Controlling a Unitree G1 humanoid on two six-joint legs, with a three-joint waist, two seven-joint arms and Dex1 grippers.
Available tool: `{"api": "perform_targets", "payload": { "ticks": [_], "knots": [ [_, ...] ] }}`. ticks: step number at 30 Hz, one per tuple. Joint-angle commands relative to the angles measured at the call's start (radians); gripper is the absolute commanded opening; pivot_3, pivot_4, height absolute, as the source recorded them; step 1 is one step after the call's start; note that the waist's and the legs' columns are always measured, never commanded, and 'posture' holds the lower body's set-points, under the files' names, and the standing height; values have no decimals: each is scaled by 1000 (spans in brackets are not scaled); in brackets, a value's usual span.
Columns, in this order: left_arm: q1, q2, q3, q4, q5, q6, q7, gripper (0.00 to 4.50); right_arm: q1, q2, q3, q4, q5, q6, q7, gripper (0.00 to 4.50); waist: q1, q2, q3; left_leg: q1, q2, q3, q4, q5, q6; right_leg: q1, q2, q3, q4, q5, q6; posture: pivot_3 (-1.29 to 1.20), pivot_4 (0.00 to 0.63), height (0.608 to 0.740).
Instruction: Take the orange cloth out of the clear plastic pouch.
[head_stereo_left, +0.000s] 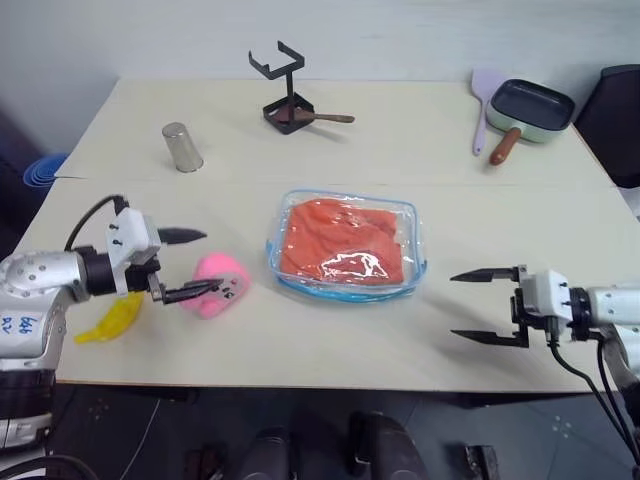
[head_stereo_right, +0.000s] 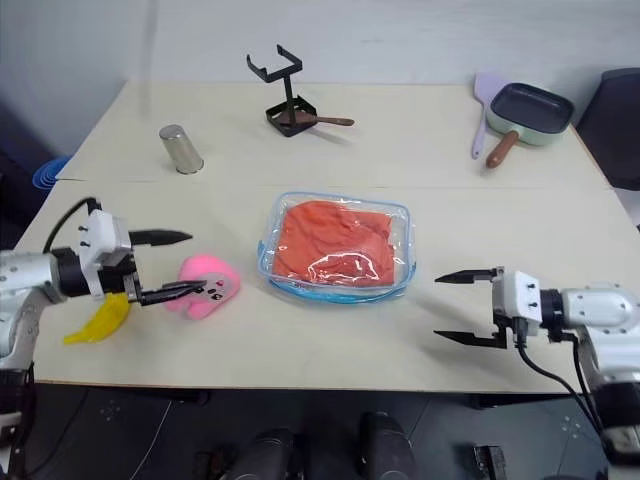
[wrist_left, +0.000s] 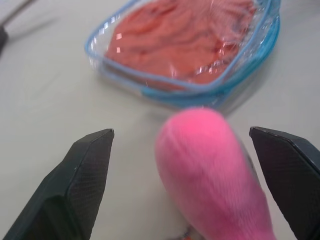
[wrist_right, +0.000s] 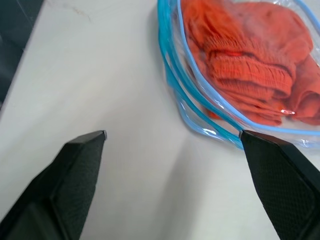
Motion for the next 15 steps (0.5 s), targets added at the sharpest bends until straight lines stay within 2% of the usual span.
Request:
{"api": "perform_targets", "payload": {
  "ticks": [1,5,8,11,14,15],
  "knots": [
    [-71,-88,-144,-16,36,-63,-44,4468,134,24,-66,-251,60,104,-121,4500,7,1,-1,0,-1,1,0,0,0,0,0,1,0,0,0,0,150,740],
    [-165,-216,-291,113,187,-238,-24,4468,228,73,-59,-398,47,169,-215,4500,25,0,0,2,-2,2,0,0,1,1,1,1,0,0,0,0,150,740],
    [-262,-342,-361,290,286,-342,72,4468,283,104,-55,-469,26,198,-272,4500,29,-1,0,1,-2,4,0,0,1,0,1,2,0,0,0,0,150,740],
    [-338,-421,-392,461,350,-439,126,4468,331,124,-58,-519,9,211,-312,4500,35,-2,0,2,-4,4,0,1,2,0,1,2,0,0,1,0,150,740],
    [-376,-444,-397,540,360,-492,120,3944,361,133,-67,-552,4,224,-333,4500,26,-3,0,1,-5,4,0,1,3,0,1,2,0,1,2,0,150,740],
    [-386,-440,-406,562,372,-520,111,3594,379,133,-76,-558,1,222,-337,4500,24,-4,0,1,-4,4,0,1,3,0,1,2,0,1,2,0,150,740]
  ]
}}
